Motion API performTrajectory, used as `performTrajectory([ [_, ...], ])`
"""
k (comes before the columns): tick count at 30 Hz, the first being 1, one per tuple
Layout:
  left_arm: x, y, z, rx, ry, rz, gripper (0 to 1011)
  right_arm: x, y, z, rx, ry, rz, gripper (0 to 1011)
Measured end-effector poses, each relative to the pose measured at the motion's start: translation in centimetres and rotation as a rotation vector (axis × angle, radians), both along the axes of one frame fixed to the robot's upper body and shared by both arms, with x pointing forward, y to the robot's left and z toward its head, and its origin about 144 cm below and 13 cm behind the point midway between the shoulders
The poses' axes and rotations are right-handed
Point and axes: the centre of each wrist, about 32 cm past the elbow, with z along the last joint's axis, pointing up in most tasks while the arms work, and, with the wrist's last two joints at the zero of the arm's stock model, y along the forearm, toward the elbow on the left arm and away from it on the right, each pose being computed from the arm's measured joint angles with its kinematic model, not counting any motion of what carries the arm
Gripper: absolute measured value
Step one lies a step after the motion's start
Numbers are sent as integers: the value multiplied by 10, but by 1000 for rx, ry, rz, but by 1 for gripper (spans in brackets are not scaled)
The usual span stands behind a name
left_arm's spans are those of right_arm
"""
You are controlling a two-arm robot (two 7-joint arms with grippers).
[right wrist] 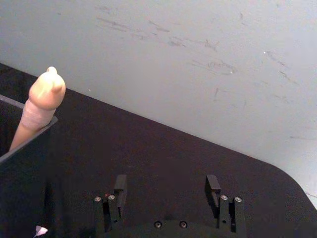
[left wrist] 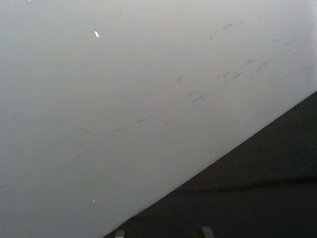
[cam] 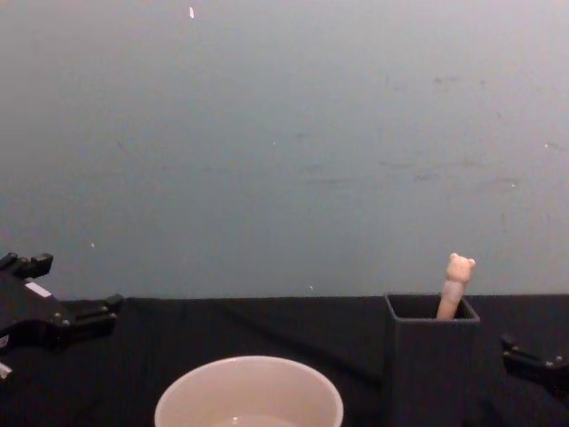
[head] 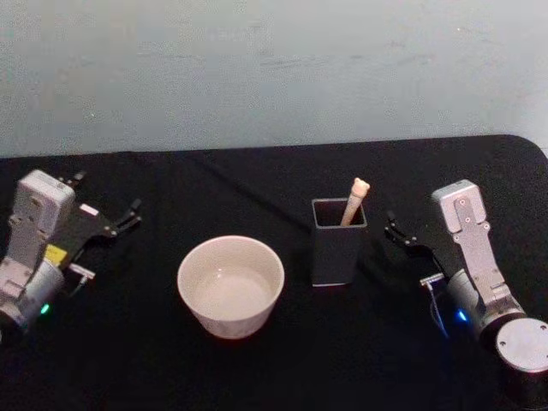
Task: Pick up the stirring spoon with one hand, stir inside the cup, then place it back in its original position.
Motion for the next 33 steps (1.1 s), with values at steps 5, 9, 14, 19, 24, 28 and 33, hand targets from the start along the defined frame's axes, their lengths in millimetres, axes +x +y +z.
performTrajectory([
  [5,0,0,0,0,0,0,1001,0,0,0,0,-1,0,1002],
  [9,0,0,0,0,0,0,1002,0,0,0,0,-2,0,1002],
  [14,0,0,0,0,0,0,1001,0,0,1,0,-3,0,1002],
  [19,0,0,0,0,0,0,1001,0,0,1,0,-3,0,1002],
  [24,0,0,0,0,0,0,1002,0,0,1,0,-3,0,1003],
  [28,0,0,0,0,0,0,1001,0,0,1,0,-3,0,1002],
  [33,0,0,0,0,0,0,1001,0,0,1,0,-3,0,1003],
])
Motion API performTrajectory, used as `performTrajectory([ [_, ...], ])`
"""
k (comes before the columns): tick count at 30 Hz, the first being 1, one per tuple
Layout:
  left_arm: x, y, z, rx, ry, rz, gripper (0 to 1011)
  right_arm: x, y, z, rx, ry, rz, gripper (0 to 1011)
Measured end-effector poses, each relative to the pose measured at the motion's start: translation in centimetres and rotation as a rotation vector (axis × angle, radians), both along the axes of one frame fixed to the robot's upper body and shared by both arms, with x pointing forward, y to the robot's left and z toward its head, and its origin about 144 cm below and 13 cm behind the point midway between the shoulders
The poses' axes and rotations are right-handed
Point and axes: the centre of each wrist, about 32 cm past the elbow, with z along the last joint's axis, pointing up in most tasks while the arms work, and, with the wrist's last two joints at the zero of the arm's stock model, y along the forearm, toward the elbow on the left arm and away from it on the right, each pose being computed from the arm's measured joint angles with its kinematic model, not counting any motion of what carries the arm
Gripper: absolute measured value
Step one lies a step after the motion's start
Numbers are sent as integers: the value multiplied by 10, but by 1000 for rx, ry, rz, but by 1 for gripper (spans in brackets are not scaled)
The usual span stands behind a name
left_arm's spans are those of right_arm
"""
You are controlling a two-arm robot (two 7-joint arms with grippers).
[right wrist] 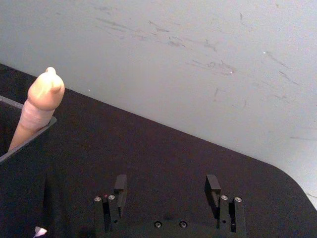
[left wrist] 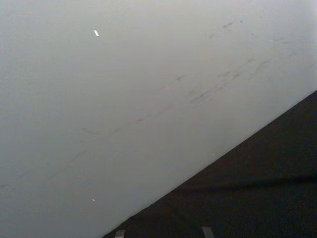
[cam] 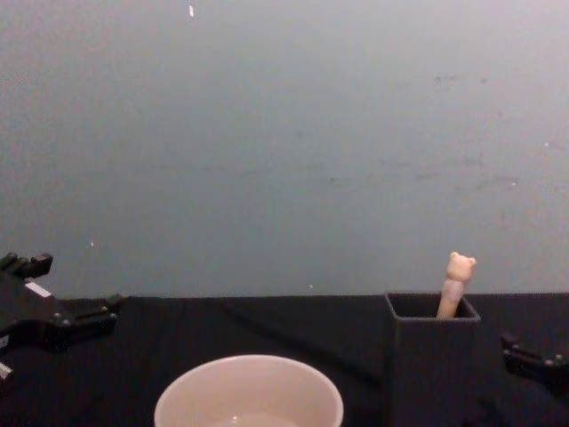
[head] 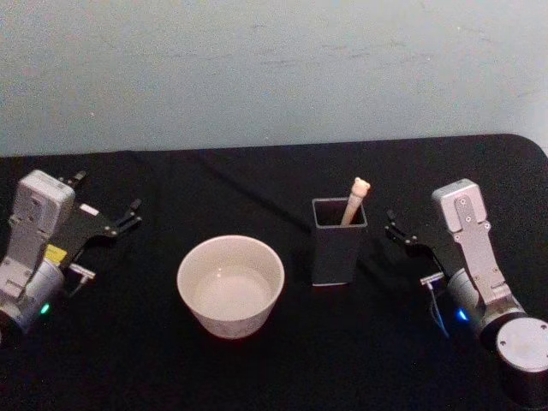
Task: Pick up the stirring spoon with one hand, stir inside the cup, then place it back in its original position.
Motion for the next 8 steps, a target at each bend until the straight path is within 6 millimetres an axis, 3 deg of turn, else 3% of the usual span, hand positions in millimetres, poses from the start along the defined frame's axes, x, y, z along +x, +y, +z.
performTrajectory([
  [8,0,0,0,0,0,0,1001,0,0,0,0,0,0,1002],
])
